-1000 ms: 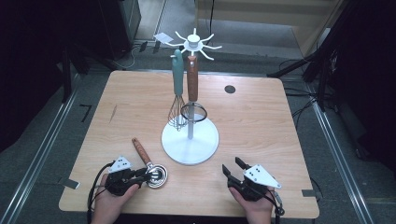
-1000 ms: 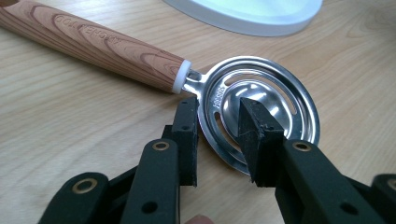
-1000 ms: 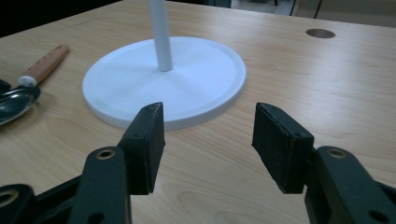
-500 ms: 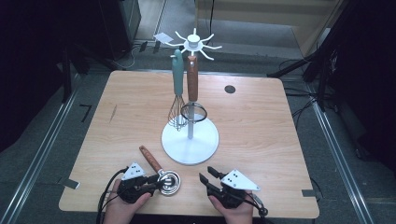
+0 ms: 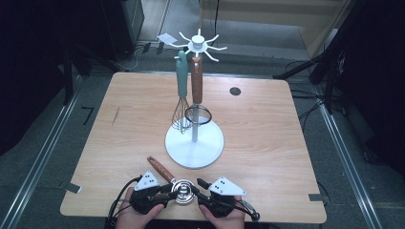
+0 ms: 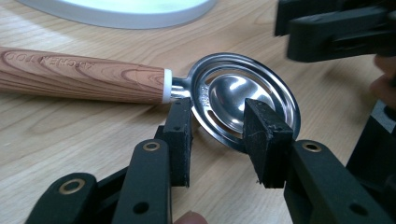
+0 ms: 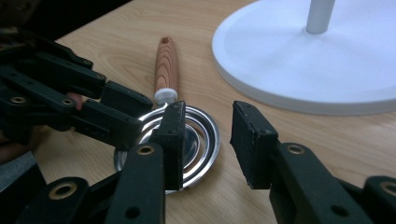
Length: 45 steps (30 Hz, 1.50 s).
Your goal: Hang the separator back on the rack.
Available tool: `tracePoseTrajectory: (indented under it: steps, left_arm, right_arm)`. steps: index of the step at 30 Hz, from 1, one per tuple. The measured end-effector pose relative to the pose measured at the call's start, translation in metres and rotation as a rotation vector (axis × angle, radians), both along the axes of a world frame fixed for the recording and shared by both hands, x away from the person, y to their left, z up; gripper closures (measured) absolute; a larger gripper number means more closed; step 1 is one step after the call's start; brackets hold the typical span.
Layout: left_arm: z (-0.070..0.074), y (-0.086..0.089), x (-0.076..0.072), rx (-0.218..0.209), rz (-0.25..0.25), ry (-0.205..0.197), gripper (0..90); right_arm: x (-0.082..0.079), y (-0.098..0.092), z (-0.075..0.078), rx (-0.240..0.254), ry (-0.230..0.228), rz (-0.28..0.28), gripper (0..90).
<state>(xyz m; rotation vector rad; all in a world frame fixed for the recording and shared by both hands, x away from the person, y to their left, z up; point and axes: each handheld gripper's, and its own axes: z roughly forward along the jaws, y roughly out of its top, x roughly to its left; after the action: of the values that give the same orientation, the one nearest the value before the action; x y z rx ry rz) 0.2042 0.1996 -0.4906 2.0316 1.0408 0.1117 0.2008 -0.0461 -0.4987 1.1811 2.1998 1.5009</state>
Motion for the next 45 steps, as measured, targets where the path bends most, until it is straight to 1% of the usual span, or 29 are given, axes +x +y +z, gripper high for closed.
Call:
tracePoseTrajectory:
  steps: [1,3,5,6,7,8,9,11,14,16,17,21,22,23,24,25,26,29,31,34,36,37,40,45]
  left_arm:
    - [0.000,0.000,0.000,0.000,0.000,0.000,62.9]
    - [-0.001,-0.002,-0.001,-0.004,-0.008,0.000,62.3]
    - [-0.001,-0.003,-0.001,0.000,-0.016,0.000,61.9]
    - [-0.001,-0.004,-0.001,-0.001,-0.031,0.004,61.4]
    - [-0.001,-0.004,-0.001,-0.001,-0.031,0.004,61.2]
    - [-0.001,-0.004,-0.001,-0.003,-0.042,0.005,60.5]
    - [-0.001,-0.003,-0.001,-0.007,-0.043,0.004,60.0]
    - [-0.001,-0.003,-0.001,-0.011,-0.044,0.001,59.6]
    - [0.001,0.004,0.001,-0.030,-0.041,-0.005,58.3]
    - [0.002,0.006,0.001,-0.031,-0.039,-0.009,58.3]
    - [0.003,0.008,0.001,-0.033,-0.034,-0.013,58.3]
    - [0.005,0.020,0.004,-0.036,-0.004,-0.026,58.4]
    - [0.006,0.023,0.005,-0.037,0.006,-0.026,58.4]
    - [0.006,0.023,0.005,-0.037,0.006,-0.026,58.4]
    - [0.006,0.028,0.007,-0.037,0.020,-0.028,58.4]
    - [0.006,0.028,0.007,-0.037,0.020,-0.028,58.4]
    - [0.006,0.033,0.009,-0.038,0.033,-0.023,58.5]
    - [0.006,0.036,0.011,-0.038,0.047,-0.024,58.5]
    - [0.005,0.042,0.013,-0.034,0.066,-0.024,58.6]
    - [0.005,0.045,0.014,-0.029,0.073,-0.025,58.6]
    - [0.005,0.048,0.015,-0.020,0.085,-0.031,58.6]
    - [0.004,0.050,0.016,-0.008,0.096,-0.038,58.6]
    - [0.003,0.053,0.018,0.001,0.107,-0.043,58.3]
    - [0.003,0.056,0.019,0.001,0.117,-0.045,57.8]
  right_arm:
    - [0.000,0.001,-0.001,-0.018,0.002,-0.006,68.0]
    - [0.001,0.001,-0.002,-0.018,0.007,-0.006,68.0]
    - [0.001,0.002,-0.004,-0.041,0.012,-0.007,68.9]
    - [0.003,0.002,-0.006,-0.050,0.031,0.002,69.3]
    - [0.003,0.003,-0.007,-0.050,0.044,0.005,69.9]
    - [0.003,0.003,-0.008,-0.056,0.044,0.009,70.5]
    - [0.003,0.004,-0.010,-0.075,0.042,0.013,71.0]
    - [0.003,0.005,-0.011,-0.080,0.047,0.018,71.5]
    - [0.003,0.005,-0.011,-0.097,0.049,0.028,72.9]
    - [0.003,0.003,-0.011,-0.099,0.054,0.022,73.0]
    - [0.003,0.003,-0.011,-0.099,0.054,0.022,73.0]
    - [0.005,-0.005,-0.011,-0.132,0.038,-0.009,72.2]
    - [0.006,-0.007,-0.011,-0.139,0.042,-0.013,72.2]
    - [0.006,-0.009,-0.011,-0.135,0.047,-0.014,72.0]
    - [0.007,-0.010,-0.011,-0.137,0.049,-0.017,72.1]
    - [0.007,-0.010,-0.011,-0.137,0.049,-0.017,72.1]
    - [0.007,-0.014,-0.011,-0.141,0.051,-0.022,72.2]
    - [0.008,-0.018,-0.010,-0.147,0.049,-0.025,72.1]
    - [0.008,-0.021,-0.010,-0.145,0.054,-0.031,72.1]
    - [0.009,-0.026,-0.010,-0.151,0.055,-0.040,71.4]
    - [0.009,-0.028,-0.009,-0.153,0.056,-0.045,70.3]
    - [0.009,-0.030,-0.009,-0.160,0.056,-0.047,69.8]
    - [0.010,-0.034,-0.009,-0.160,0.058,-0.049,69.8]
    - [0.010,-0.039,-0.008,-0.162,0.057,-0.057,69.7]
